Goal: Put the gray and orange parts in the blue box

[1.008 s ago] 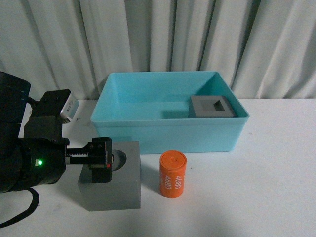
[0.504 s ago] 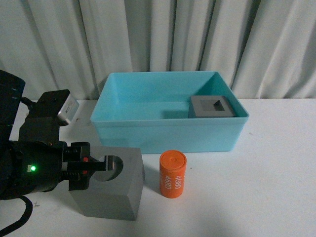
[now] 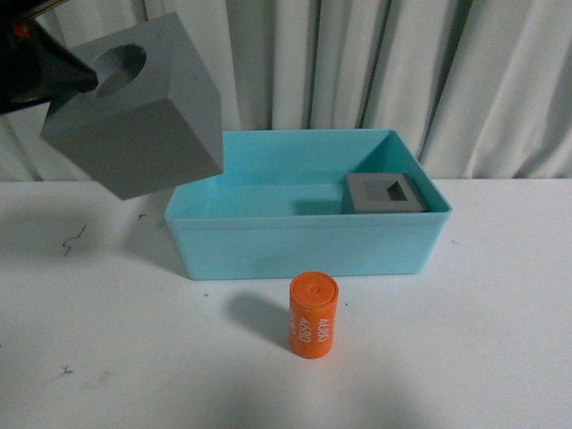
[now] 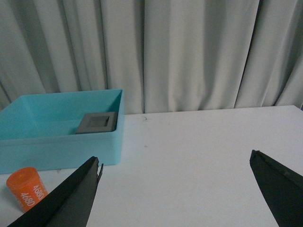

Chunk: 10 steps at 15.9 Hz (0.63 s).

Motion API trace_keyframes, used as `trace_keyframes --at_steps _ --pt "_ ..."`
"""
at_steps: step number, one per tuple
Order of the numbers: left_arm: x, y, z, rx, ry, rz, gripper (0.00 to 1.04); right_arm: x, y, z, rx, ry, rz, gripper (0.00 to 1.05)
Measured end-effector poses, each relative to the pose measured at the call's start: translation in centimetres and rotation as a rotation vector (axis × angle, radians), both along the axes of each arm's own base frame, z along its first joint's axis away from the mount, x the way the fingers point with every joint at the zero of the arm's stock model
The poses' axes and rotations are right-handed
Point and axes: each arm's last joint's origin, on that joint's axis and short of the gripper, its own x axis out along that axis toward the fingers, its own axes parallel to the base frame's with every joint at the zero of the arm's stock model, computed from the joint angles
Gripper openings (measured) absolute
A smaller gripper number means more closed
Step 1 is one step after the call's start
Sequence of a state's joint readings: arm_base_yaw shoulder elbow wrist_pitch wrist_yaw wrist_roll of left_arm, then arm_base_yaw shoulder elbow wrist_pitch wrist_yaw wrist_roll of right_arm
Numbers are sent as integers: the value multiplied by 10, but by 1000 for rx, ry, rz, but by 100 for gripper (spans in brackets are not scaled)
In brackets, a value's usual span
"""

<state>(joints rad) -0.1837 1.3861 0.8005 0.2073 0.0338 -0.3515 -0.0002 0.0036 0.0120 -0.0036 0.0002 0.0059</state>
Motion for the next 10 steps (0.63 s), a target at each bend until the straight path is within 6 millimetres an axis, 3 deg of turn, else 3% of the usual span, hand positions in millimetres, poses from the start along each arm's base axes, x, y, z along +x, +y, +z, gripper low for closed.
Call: trace_keyframes --at_steps 4,6,10 --pt "61 -39 -4 69 -39 -63 19 0 0 0 0 0 0 98" --pt "77 -49 -15 96 -27 -81 19 0 0 0 0 0 0 98" --pt "100 -53 -56 178 56 -80 18 0 0 0 0 0 0 98"
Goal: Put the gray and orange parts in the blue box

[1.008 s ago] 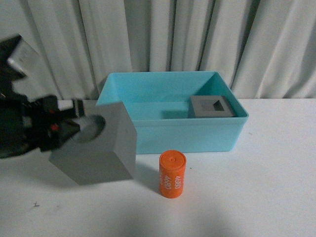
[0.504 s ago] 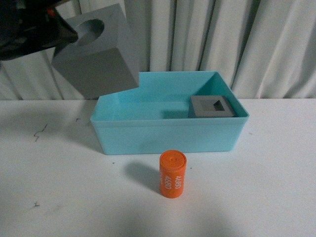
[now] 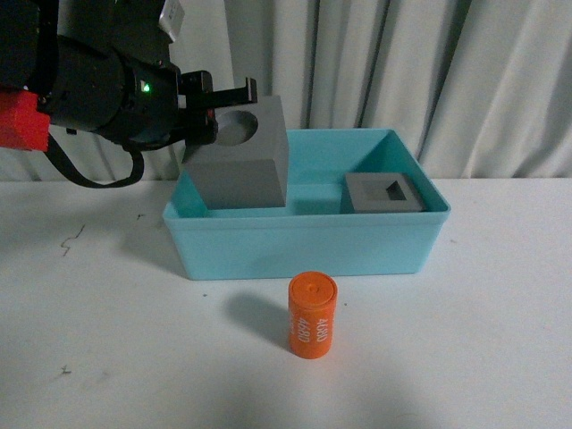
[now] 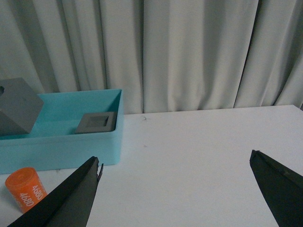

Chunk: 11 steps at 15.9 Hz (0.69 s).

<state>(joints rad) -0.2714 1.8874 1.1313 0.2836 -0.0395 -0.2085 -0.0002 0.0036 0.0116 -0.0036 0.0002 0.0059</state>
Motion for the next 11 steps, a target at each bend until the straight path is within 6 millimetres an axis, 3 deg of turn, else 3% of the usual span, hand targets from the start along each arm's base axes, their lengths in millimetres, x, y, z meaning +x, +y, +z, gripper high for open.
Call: trace_keyframes --at_steps 6,7,8,9,11 --pt "6 16 -10 21 -1 41 18 0 0 0 0 0 0 98" --pt "2 19 -17 31 21 47 31 0 0 0 0 0 0 98" --pt "-18 31 -21 28 55 61 64 0 0 0 0 0 0 98" --pt "-35 40 -13 -2 69 69 76 0 0 0 0 0 0 98" --pt "-94 70 13 -147 92 126 100 0 0 0 0 0 0 98"
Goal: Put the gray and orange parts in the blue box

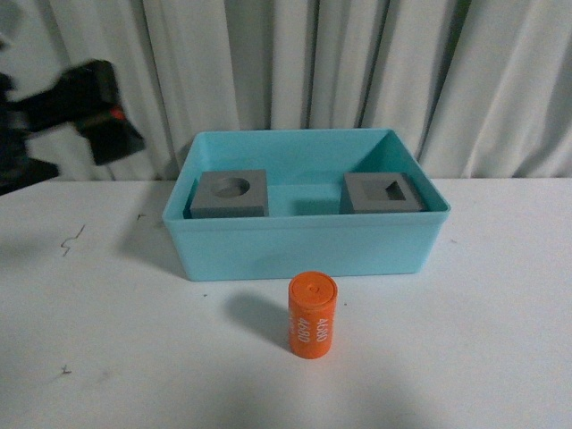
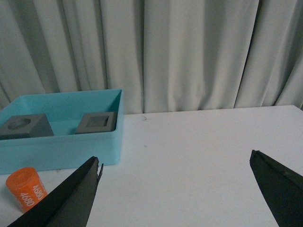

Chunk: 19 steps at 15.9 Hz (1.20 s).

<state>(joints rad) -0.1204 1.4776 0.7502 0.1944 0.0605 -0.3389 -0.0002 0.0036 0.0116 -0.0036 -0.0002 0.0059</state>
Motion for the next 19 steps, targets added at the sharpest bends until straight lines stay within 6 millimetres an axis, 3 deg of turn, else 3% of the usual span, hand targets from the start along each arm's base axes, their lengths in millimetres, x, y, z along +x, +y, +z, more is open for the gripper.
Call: trace_keyframes --at_steps 3,6,9,10,13,15,16,17,19 --pt "-85 34 1 -129 78 150 98 0 0 0 0 0 0 98" --pt "-117 42 -8 -164 124 201 98 0 0 0 0 0 0 98" --pt "-191 51 -33 -247 205 340 98 0 0 0 0 0 0 98" --pt "-200 48 -30 -242 167 340 98 0 0 0 0 0 0 98" --pt "-201 47 -27 -245 125 335 98 0 0 0 0 0 0 98" --pt "-202 36 -34 -30 -390 143 77 0 0 0 0 2 -3 98" --pt "-203 37 -25 99 -564 124 65 0 0 0 -1 -2 1 98" --pt "-202 39 -33 204 -546 126 53 0 0 0 -1 0 -1 98" --pt "-202 38 -33 270 -559 95 30 0 0 0 -1 0 -1 98"
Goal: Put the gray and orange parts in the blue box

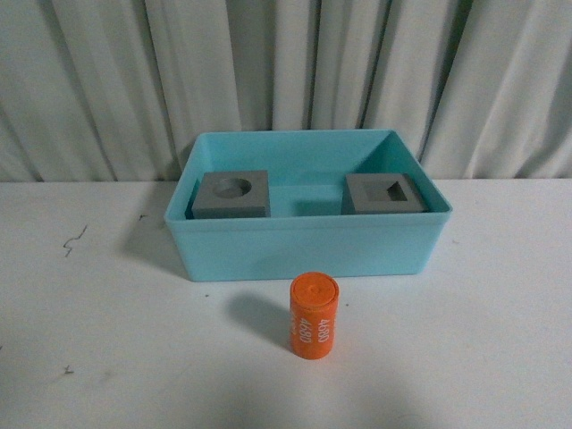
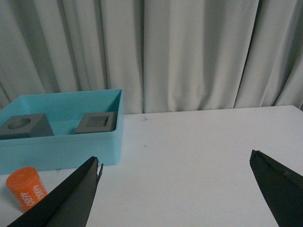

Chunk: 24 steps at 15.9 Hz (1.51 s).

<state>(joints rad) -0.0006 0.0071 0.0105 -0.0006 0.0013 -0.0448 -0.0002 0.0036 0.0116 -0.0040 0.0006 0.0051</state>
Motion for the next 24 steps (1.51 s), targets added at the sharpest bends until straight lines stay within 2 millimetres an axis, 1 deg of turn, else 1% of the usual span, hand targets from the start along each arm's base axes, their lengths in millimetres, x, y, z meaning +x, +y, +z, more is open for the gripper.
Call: trace_keyframes --at_steps 2,3,5,6,7,8,9,10,11,12,13,14,15,16,17,19,20,21,22,23,24 --pt "0 0 0 23 3 3 7 0 0 0 0 0 0 98" --pt "0 0 0 27 3 3 2 0 0 0 0 0 0 98" --pt "0 0 0 27 3 2 2 0 0 0 0 0 0 98" --pt "0 0 0 27 3 2 9 0 0 0 0 0 0 98" --pt "0 0 0 27 3 2 24 0 0 0 0 0 0 98" --pt "0 0 0 27 3 2 33 0 0 0 0 0 0 98" --pt "0 0 0 27 3 2 40 0 0 -2 8 47 -2 98" --pt "0 0 0 27 4 3 49 1 -3 -1 51 255 -8 98" --pt "0 0 0 27 3 0 58 16 -11 9 92 377 -55 98" --pt "0 0 0 27 3 2 67 32 -21 23 108 366 -92 98" --pt "0 0 0 27 3 2 75 47 -26 38 103 319 -79 98" --pt "0 0 0 27 3 2 87 81 -25 66 62 246 30 98" --pt "0 0 0 27 3 2 96 106 -20 79 22 218 129 98" --pt "0 0 0 29 3 2 99 135 -4 78 -30 283 280 98" --pt "0 0 0 28 3 2 97 151 13 68 -76 347 401 98" --pt "0 0 0 28 3 2 98 167 44 49 -149 448 587 98" --pt "0 0 0 28 3 2 98 174 67 39 -225 477 687 98" --pt "0 0 0 28 3 2 98 178 85 36 -278 482 762 98" --pt "0 0 0 28 3 2 98 182 99 33 -316 474 805 98" --pt "0 0 0 28 3 2 98 186 117 28 -368 468 846 98" --pt "0 0 0 28 3 2 98 191 130 18 -407 482 858 98"
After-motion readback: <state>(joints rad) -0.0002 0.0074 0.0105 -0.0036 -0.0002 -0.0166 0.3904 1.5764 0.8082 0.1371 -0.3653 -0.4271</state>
